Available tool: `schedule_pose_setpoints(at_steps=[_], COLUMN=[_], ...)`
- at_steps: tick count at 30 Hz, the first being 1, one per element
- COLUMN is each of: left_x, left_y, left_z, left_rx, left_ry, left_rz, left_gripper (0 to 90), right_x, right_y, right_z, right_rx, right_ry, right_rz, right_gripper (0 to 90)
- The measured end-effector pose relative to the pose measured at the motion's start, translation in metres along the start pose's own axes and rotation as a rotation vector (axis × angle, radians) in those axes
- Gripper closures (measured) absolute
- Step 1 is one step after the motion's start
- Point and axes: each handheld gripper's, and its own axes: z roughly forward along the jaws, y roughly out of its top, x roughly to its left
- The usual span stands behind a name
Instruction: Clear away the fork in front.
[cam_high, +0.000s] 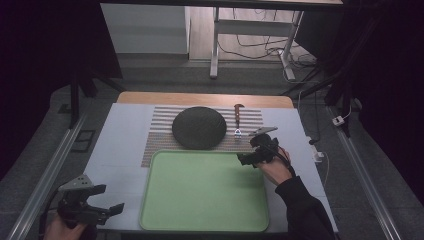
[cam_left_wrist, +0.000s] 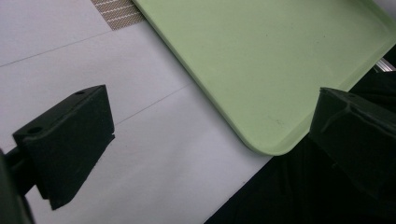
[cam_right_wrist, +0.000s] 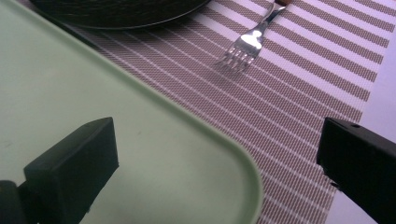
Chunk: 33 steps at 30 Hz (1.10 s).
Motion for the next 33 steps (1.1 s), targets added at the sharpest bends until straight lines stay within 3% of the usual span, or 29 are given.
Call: schedule_pose_setpoints(at_steps=[11, 18, 22, 25, 26, 27, 30, 31, 33], left_x=[0.000, 0.000, 0.001, 0.000, 0.000, 0.000, 0.001, 0.001, 0.000], left_y=[0.000, 0.000, 0.000, 0.000, 0.000, 0.000, 0.000, 0.000, 0.000], left_z=[0.000, 0.000, 0.000, 0.000, 0.000, 0.000, 0.000, 0.000, 0.000], left_rx=[0.002, 0.003, 0.003, 0.004, 0.004, 0.004, 0.005, 0.005, 0.005], left_ry=[-0.002, -0.003, -0.003, -0.004, -0.004, -0.004, -0.004, -0.004, -0.005], left_rz=[-0.004, -0.004, -0.005, -0.005, -0.005, -0.005, -0.005, -0.005, -0.006], left_gripper=[0.0, 0.0, 0.0, 0.0, 0.0, 0.0, 0.1, 0.1, 0.1], right_x=[-0.010, -0.006, 0.001, 0.006, 0.006, 0.012, 0.019, 0.019, 0.025], right_y=[0.022, 0.035, 0.036, 0.038, 0.038, 0.038, 0.038, 0.038, 0.037], right_z=[0.026, 0.052, 0.062, 0.066, 0.066, 0.070, 0.075, 0.075, 0.079], right_rx=[0.046, 0.092, 0.112, 0.122, 0.122, 0.131, 0.151, 0.151, 0.175], right_ry=[-0.102, -0.207, -0.259, -0.289, -0.289, -0.307, -0.331, -0.331, -0.367], right_rz=[-0.095, -0.239, -0.334, -0.447, -0.447, -0.511, -0.601, -0.601, -0.702], right_gripper=[0.0, 2.2, 11.8, 21.1, 21.1, 28.6, 41.8, 41.8, 55.8])
